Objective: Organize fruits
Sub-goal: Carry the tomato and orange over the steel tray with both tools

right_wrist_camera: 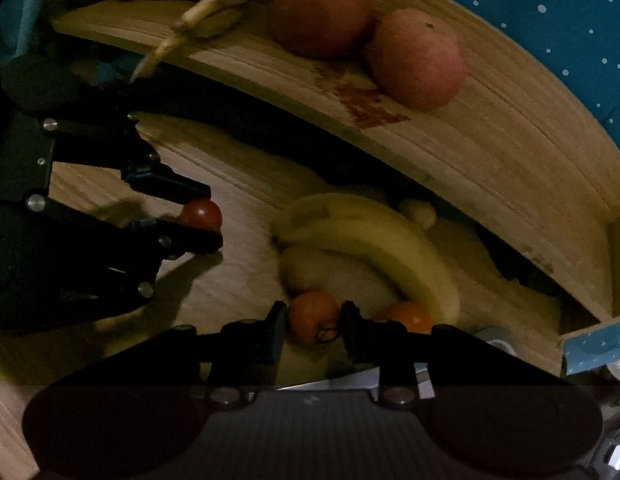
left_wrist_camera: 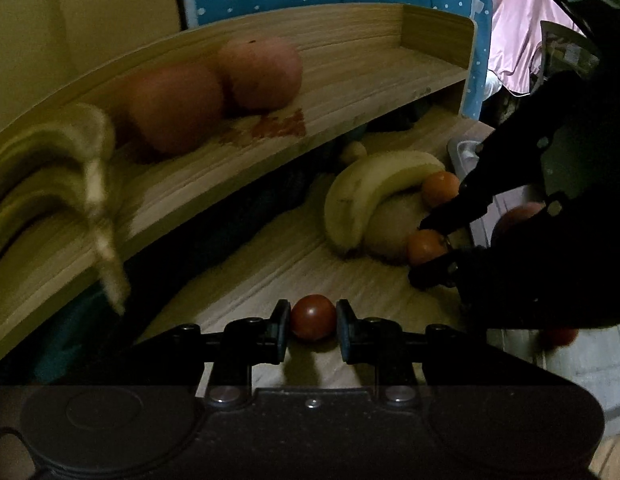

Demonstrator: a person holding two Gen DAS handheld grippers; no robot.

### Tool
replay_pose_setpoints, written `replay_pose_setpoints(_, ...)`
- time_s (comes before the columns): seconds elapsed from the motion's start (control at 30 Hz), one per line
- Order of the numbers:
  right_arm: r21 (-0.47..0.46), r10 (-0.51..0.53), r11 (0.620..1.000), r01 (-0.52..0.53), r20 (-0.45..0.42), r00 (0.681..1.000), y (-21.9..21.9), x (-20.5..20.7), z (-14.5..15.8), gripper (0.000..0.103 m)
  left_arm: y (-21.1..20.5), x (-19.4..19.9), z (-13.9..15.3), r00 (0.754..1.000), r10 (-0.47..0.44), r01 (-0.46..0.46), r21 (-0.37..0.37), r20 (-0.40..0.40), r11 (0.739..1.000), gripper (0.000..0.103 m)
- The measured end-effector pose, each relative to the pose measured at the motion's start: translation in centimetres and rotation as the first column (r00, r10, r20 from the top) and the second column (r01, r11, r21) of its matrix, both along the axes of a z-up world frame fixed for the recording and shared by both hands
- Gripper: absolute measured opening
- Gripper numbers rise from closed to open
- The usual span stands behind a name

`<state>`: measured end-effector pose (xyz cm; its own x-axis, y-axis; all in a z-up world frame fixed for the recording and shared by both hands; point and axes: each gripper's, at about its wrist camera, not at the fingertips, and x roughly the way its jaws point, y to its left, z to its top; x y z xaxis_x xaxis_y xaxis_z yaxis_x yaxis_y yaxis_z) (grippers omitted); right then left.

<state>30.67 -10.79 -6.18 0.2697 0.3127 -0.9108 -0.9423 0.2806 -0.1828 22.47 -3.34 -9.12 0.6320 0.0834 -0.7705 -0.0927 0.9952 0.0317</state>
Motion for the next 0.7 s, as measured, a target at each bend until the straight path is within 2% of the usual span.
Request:
replay_pose_setpoints(0.37,0.065,-0.119,0.990,0.122,-0.047,0.992,0.1,-4.2,1.8,0.032,1.8,-3.9,0.8,1.000,0.010,-0.010,-0.022,-0.013,1.000,0.026)
replay_pose_setpoints(0.7,0.090,-0.240,0.965,0.245,-0.062,0.969,-1.4,-7.3,2.7,0.032,2.1,-7.8,0.9,0.999,-0.042,0.041,-0.038,-0.027,0.998,0.026)
